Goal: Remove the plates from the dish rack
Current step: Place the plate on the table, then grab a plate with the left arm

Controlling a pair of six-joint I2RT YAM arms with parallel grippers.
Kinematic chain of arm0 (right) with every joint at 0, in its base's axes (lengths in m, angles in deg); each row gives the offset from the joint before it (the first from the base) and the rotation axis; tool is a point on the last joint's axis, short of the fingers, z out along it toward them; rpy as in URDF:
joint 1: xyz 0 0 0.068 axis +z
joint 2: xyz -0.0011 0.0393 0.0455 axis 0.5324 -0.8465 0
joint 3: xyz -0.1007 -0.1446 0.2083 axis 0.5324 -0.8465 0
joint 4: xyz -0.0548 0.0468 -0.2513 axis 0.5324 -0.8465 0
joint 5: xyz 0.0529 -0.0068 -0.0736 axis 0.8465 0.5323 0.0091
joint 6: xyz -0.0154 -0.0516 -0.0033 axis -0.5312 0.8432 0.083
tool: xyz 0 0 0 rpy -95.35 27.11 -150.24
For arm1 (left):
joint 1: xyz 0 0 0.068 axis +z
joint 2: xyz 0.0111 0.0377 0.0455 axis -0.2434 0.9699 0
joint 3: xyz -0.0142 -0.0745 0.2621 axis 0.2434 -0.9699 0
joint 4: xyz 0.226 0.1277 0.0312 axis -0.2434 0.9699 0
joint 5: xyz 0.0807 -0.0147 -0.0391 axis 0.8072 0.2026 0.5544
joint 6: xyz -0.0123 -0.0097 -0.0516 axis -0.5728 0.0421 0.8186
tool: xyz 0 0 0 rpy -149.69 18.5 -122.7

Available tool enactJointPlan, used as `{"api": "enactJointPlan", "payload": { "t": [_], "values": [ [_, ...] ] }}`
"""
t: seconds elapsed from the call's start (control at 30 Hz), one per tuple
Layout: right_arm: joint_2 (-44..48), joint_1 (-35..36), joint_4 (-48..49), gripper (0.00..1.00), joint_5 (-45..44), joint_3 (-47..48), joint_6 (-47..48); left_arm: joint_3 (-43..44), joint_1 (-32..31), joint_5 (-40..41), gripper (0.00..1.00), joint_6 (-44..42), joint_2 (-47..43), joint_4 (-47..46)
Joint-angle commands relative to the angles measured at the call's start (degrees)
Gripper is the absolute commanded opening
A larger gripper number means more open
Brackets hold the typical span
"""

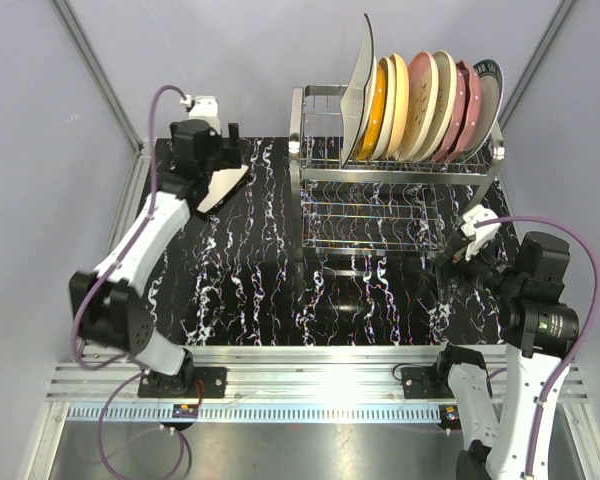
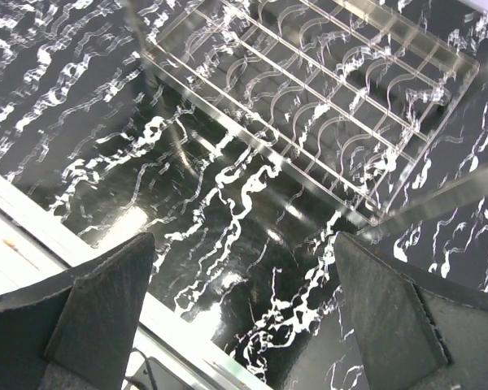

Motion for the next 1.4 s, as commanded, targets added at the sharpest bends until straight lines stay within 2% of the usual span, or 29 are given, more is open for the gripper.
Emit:
{"api": "enactJointPlan", "payload": {
  "t": [0.0, 0.3, 0.53, 0.67, 0.83, 1.0, 1.17, 1.27, 1.3, 1.37],
  "values": [
    [-2.6, -0.3, -6.7, 1.00, 4.6, 5.1, 1.5, -1.7, 0.4, -9.8, 0.99, 6.3, -11.1, 1.0],
    [-9.0, -0.3, -8.9, 1.00, 8.6, 18.6, -4.7, -14.2, 0.4, -23.6, 0.99, 11.6, -35.9, 4.6],
    [-12.2, -0.3, -6.2, 1.00, 7.2, 22.1, -8.8, -20.3, 0.4, -32.2, 0.99, 15.2, -49.2, 7.4],
    [-12.3, -0.3, -2.8, 1.00, 5.5, 20.3, -10.1, -20.7, 0.4, -38.3, 0.99, 18.1, -52.1, 7.9],
    [-10.9, -0.3, 3.8, 1.00, 4.7, 12.6, -11.7, -22.0, 0.3, -47.3, 0.99, 24.7, -53.6, 2.9],
    [-10.3, -0.3, 8.4, 1.00, 4.6, 5.0, -13.0, -20.0, -0.5, -52.1, 0.99, 29.7, -51.7, 1.2],
    [-9.1, -0.3, 13.0, 1.00, 5.5, 0.1, -14.7, -17.2, -3.7, -51.3, 0.99, 30.3, -49.9, 1.1],
    [-7.9, -0.3, 14.6, 1.00, 5.9, -2.4, -14.6, -14.9, -8.0, -48.3, 0.99, 29.1, -48.0, 1.7],
    [-7.6, -0.3, 15.2, 1.00, 6.2, -3.5, -14.6, -13.6, -11.2, -47.0, 0.99, 27.7, -47.4, 2.1],
    [-6.5, -0.3, 16.4, 1.00, 6.4, -4.7, -14.5, -12.4, -14.7, -42.1, 0.99, 25.9, -45.3, 3.5]
  ]
}}
